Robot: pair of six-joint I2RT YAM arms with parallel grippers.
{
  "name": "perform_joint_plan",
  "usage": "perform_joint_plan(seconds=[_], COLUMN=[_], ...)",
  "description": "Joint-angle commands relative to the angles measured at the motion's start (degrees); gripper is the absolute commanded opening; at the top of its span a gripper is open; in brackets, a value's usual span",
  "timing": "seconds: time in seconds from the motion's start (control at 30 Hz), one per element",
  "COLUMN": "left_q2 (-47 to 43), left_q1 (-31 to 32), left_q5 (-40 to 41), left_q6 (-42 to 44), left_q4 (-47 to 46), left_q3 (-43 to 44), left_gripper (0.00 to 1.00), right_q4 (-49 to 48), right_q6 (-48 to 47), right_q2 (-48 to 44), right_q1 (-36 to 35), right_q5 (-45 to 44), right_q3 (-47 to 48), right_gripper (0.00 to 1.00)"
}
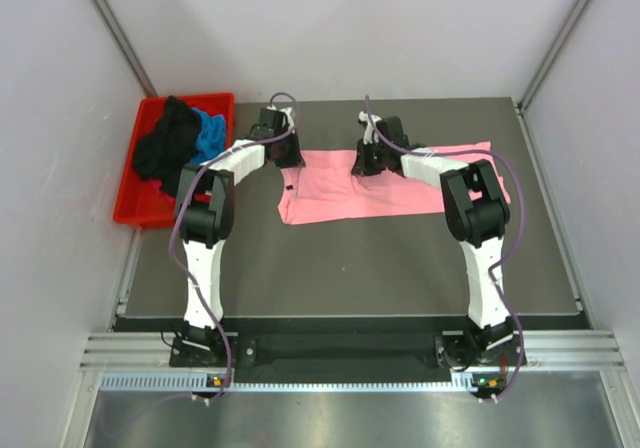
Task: Fold and stack the t-shirts
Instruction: Fold the tshirt
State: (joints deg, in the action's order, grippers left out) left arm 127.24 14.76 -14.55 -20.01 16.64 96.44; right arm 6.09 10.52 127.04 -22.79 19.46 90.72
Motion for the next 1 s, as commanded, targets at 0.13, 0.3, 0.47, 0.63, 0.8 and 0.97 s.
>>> perform_joint_plan(seconds=[0.13,0.3,0.47,0.63,0.8,0.97], left_q2=[-2.9,-3.3,-4.8,-5.5,-5.6,-5.9], left_q1=[-0.1,-0.1,-0.1,-0.1,-0.1,0.0], left_q5=[0.4,1.2,1.8,1.5,-0.8,-2.0], left_q6=[-0.7,-0.7,-1.2,-1.1,-0.4,-0.3], left_q4=[-5.1,-5.9,-9.0,-11.6,-13.9,-15.1], left_q3=[0.9,0.0,-1.9,-2.8,-3.0,-3.5], left_gripper=[0.00,0.00,0.00,0.00,0.00,0.00], right_q4=[-5.6,-9.5,-10.9,-12.2,-13.0,-15.1], right_q6=[0.5,0.8,1.0,1.7,3.3,4.8], right_q2=[-6.4,-7.9,-8.5,-8.6,-8.6,-9.6], right_q1=[-1.0,-1.0,-1.0,-1.0,-1.1,-1.3], right_q5=[-3.7,-5.2,-6.0,-6.2,-5.7,-6.0], right_q3=[-1.9,-4.1,-4.7,-4.8,-6.2,-9.0], right_gripper=[0.00,0.00,0.00,0.00,0.00,0.00])
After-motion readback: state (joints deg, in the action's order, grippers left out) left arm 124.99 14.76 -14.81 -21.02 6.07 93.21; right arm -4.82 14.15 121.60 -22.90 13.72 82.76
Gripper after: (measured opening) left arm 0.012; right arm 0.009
